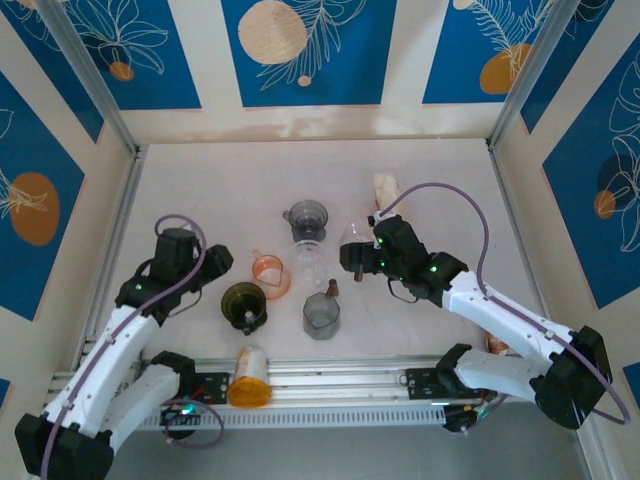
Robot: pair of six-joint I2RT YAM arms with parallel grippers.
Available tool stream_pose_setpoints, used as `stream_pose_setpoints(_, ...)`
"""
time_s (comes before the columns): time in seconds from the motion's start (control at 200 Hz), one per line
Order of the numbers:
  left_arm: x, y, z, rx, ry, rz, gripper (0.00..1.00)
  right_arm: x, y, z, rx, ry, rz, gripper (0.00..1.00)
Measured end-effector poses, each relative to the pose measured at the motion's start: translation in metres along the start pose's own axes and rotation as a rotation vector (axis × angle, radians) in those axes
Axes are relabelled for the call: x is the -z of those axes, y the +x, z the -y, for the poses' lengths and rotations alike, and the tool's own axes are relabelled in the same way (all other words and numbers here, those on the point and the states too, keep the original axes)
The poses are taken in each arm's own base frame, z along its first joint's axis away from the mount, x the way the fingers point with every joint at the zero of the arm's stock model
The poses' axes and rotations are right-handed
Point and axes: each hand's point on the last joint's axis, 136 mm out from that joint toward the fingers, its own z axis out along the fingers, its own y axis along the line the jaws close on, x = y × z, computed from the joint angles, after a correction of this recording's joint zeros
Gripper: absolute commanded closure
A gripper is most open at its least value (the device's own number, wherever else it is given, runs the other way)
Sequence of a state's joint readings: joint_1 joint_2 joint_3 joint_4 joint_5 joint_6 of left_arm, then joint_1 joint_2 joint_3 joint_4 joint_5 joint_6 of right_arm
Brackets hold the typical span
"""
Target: Place the coffee filter in the dripper
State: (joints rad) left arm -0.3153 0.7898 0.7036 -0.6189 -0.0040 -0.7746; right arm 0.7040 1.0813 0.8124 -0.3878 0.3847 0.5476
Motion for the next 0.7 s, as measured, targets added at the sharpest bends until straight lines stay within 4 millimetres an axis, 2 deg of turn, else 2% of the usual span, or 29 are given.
stream_pose_setpoints(0.225, -0.01, 0.062, -0.038, 0.002, -0.099, -0.146, 0.55, 0.0, 0.0, 0.009, 0.001, 0.053, 0.009, 0.11)
stream_pose_setpoints(0.345, -0.016, 0.084, -0.045, -0.013, -0.112, -0.196, 0.63, 0.0, -0.001, 0.012, 0.002, 0.067, 0.013, 0.1)
stream_pose_setpoints(0.575, -0.025, 0.096, -0.054, -0.01, -0.168, -0.237, 0.89, 0.002, -0.002, 0.015, 0.001, 0.085, 0.024, 0.1)
stream_pose_setpoints(0.7, -0.027, 0.09, -0.047, -0.007, -0.146, -0.218, 1.0, 0.004, -0.004, 0.017, -0.003, 0.089, 0.034, 0.1)
